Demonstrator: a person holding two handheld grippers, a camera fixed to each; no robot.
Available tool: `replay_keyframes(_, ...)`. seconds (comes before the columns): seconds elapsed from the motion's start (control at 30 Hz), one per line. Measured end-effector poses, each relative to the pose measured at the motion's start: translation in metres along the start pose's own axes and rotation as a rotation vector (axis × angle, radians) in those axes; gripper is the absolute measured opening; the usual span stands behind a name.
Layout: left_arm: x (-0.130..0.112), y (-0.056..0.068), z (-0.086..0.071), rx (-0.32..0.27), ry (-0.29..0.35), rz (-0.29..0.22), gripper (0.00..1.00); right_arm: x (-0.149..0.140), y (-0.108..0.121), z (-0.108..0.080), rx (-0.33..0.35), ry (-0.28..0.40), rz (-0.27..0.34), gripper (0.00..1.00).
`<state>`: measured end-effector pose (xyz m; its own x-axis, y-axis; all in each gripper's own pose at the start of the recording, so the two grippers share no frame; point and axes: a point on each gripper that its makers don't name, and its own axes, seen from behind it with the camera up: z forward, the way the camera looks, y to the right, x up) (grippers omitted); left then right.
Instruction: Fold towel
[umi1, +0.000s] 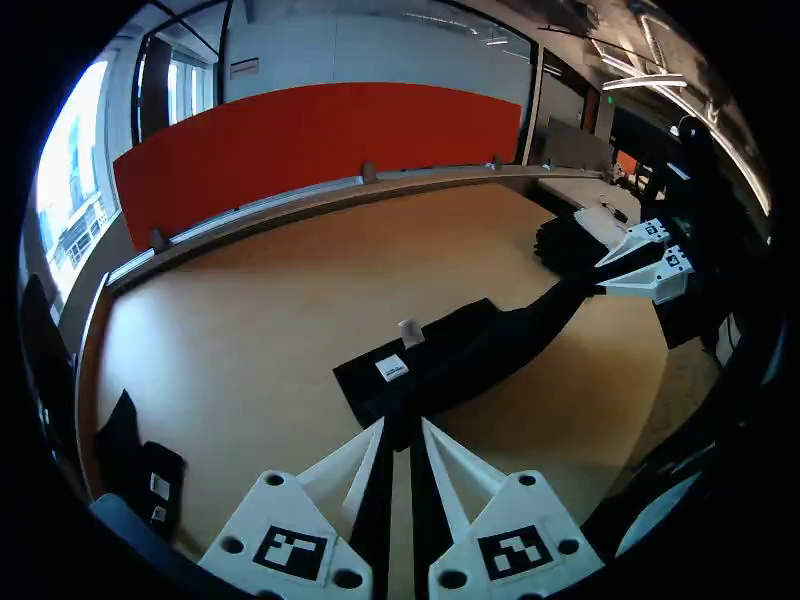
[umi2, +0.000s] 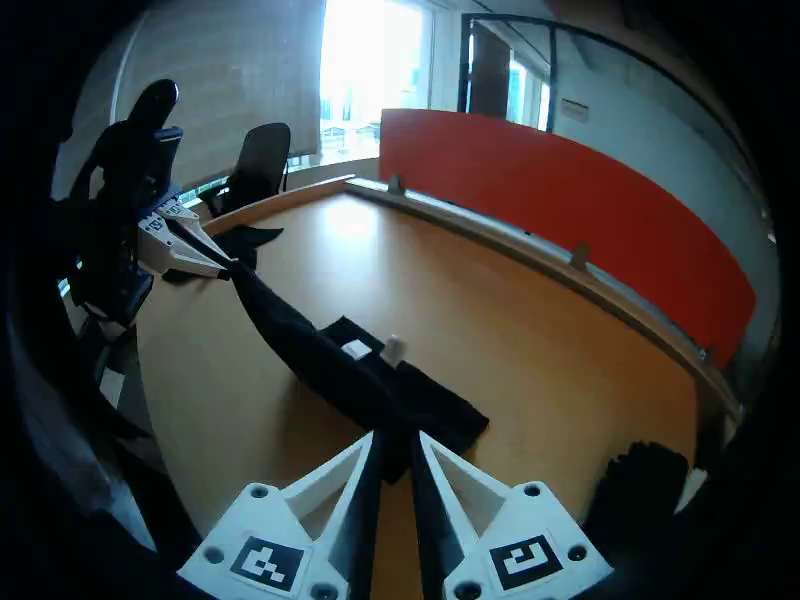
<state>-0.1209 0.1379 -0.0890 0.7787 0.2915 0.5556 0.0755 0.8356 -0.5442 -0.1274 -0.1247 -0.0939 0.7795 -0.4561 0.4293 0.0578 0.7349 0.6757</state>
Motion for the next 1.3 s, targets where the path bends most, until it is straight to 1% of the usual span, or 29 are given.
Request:
replay_keyframes(0.27,-0.005,0.001,0.003,0.000,-0.010,0.002,0.10,-0.005,-0.002,0.003,0.003,-0.013,-0.005,0.18)
replay_keyframes(0.47,-0.011,0.001,0.009,-0.002,-0.022,-0.003,0.10,-0.012,-0.003,0.009,0.013,-0.032,0.000,0.18)
replay_keyframes(0.77,-0.020,-0.003,0.029,-0.004,-0.050,-0.002,0.10,-0.026,0.002,0.026,0.030,-0.078,0.033,0.18)
replay_keyframes(0.9,-0.023,-0.005,0.039,-0.003,-0.062,-0.008,0.10,-0.032,0.006,0.034,0.031,-0.097,0.037,0.18)
replay_keyframes(1.07,-0.027,-0.006,0.051,-0.003,-0.075,0.000,0.10,-0.041,0.011,0.043,0.034,-0.123,0.037,0.18)
replay_keyframes(1.3,-0.028,-0.009,0.064,-0.003,-0.084,0.004,0.10,-0.048,0.017,0.053,0.034,-0.145,0.040,0.18)
